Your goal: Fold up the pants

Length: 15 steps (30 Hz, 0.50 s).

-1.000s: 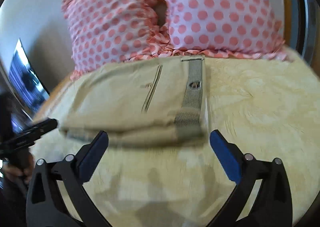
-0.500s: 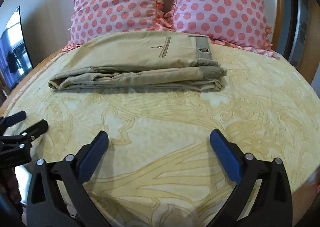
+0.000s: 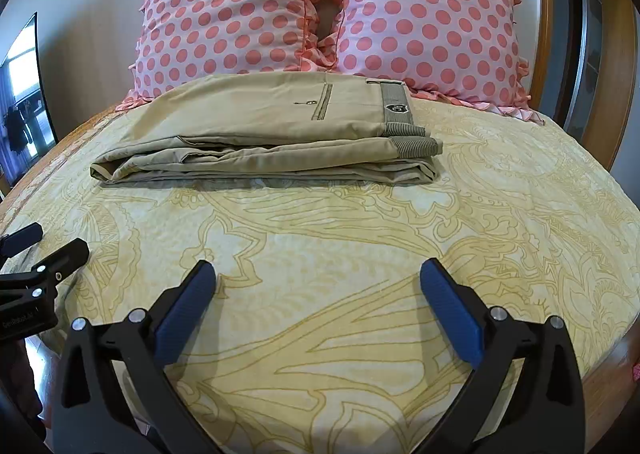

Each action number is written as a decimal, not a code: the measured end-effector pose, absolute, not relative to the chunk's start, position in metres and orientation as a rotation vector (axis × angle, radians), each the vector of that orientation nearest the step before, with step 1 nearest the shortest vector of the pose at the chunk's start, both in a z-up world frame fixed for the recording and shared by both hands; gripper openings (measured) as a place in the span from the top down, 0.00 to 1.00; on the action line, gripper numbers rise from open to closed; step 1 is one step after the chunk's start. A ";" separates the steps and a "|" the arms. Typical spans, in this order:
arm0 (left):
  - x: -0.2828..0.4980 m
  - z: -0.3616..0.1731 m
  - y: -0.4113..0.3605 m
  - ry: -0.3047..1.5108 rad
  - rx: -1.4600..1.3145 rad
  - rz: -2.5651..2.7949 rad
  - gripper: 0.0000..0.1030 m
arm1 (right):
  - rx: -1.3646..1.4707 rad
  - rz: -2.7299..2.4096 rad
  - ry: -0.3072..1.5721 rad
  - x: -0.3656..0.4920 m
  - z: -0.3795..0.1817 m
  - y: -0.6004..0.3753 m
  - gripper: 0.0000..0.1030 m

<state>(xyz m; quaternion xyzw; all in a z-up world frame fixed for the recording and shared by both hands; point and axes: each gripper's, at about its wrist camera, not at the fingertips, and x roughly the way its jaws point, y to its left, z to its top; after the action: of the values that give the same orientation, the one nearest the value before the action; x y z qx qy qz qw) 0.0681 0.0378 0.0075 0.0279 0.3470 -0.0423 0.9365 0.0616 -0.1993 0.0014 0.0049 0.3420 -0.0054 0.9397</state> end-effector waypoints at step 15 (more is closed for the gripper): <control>0.068 0.007 0.038 0.708 0.057 -0.086 0.01 | 0.010 -0.013 0.697 0.062 0.001 -0.198 0.02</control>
<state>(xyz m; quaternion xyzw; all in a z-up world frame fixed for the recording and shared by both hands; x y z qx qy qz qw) 0.0680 0.0380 0.0073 0.0280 0.3467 -0.0422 0.9366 0.0615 -0.1981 0.0013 0.0050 0.3414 -0.0063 0.9399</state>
